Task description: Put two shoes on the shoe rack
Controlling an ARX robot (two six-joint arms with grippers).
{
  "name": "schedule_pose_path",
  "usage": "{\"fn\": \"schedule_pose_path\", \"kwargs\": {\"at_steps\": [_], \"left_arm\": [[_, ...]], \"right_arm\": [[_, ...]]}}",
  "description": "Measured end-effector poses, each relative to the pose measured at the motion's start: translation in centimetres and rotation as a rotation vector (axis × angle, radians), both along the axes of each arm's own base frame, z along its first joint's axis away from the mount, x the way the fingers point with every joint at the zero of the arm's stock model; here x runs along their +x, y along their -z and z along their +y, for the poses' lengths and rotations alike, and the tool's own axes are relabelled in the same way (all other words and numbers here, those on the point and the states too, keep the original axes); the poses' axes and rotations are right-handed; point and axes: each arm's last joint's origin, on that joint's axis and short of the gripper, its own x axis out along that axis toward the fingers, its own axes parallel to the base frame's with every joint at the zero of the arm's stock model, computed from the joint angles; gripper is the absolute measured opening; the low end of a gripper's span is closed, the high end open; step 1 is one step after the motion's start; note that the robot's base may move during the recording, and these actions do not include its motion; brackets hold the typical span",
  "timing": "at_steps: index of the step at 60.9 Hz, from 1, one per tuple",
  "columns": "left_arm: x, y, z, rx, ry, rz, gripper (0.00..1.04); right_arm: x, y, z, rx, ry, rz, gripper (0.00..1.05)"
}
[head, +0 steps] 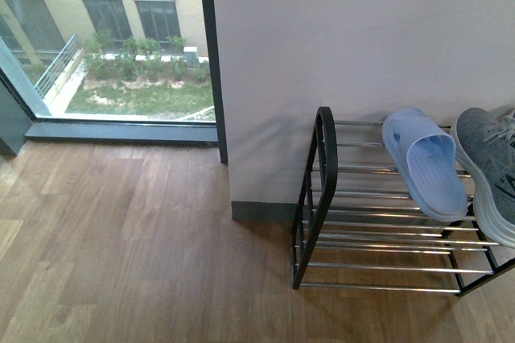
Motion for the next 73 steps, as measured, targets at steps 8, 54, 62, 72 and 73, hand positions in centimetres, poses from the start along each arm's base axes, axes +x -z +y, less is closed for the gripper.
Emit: {"fn": "schedule_pose_path", "kwargs": {"at_steps": [8, 54, 62, 72, 73], "left_arm": [[0.0, 0.0, 0.0, 0.000, 0.000, 0.000, 0.02], [0.0, 0.0, 0.0, 0.000, 0.000, 0.000, 0.02], [0.0, 0.0, 0.0, 0.000, 0.000, 0.000, 0.02], [0.0, 0.0, 0.0, 0.000, 0.000, 0.000, 0.02], [0.0, 0.0, 0.0, 0.000, 0.000, 0.000, 0.02]], "right_arm": [[-0.3, 0.0, 0.0, 0.000, 0.000, -0.001, 0.02], [-2.1, 0.3, 0.0, 0.000, -0.001, 0.004, 0.02], [-2.1, 0.3, 0.0, 0.000, -0.001, 0.004, 0.02], [-2.1, 0.3, 0.0, -0.001, -0.002, 0.004, 0.16], [-2.1, 0.3, 0.0, -0.001, -0.002, 0.004, 0.18]]}}
